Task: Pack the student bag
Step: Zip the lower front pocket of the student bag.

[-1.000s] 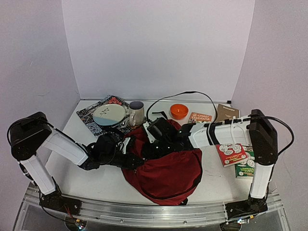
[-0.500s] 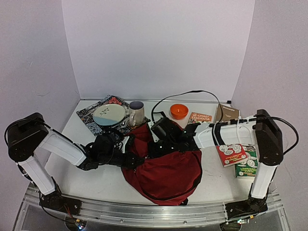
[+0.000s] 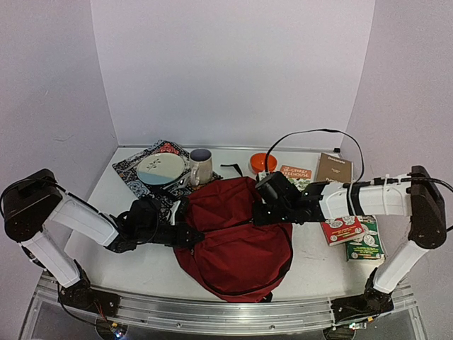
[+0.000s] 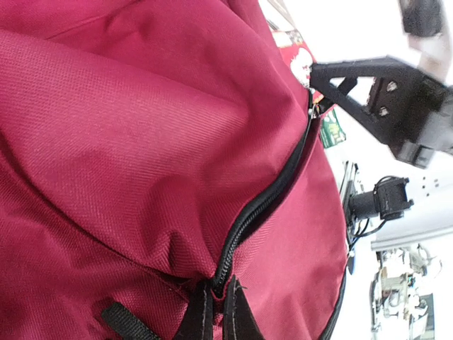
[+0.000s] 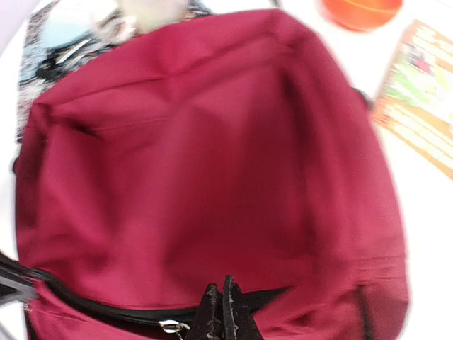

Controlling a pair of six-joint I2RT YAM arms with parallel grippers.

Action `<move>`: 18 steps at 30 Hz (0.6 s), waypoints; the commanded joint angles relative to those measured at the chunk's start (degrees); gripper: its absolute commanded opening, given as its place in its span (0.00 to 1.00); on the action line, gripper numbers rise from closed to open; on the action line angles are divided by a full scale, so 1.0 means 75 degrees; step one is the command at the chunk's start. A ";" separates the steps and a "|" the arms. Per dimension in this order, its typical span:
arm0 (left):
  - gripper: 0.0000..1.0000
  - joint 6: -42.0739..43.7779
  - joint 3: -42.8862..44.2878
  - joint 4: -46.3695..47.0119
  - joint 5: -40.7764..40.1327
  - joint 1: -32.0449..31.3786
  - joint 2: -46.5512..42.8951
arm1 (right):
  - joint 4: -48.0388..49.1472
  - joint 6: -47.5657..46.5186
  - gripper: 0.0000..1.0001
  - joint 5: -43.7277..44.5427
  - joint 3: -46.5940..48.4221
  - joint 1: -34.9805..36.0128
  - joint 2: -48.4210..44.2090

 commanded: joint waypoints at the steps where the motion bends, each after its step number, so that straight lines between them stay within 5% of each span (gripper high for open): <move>1: 0.00 -0.0153 -0.0349 -0.0144 0.0015 0.0340 -0.0584 | -0.0327 0.0294 0.00 0.1084 -0.0525 -0.0405 -0.0663; 8: 0.00 -0.0209 -0.0712 -0.0571 -0.0018 0.0528 -0.1096 | -0.0327 0.0710 0.00 0.1411 -0.1418 -0.1134 -0.1269; 18: 0.00 -0.0047 -0.0556 -0.0851 0.0358 0.0718 -0.0984 | 0.0007 0.0324 0.00 0.0241 -0.1284 -0.1379 -0.0779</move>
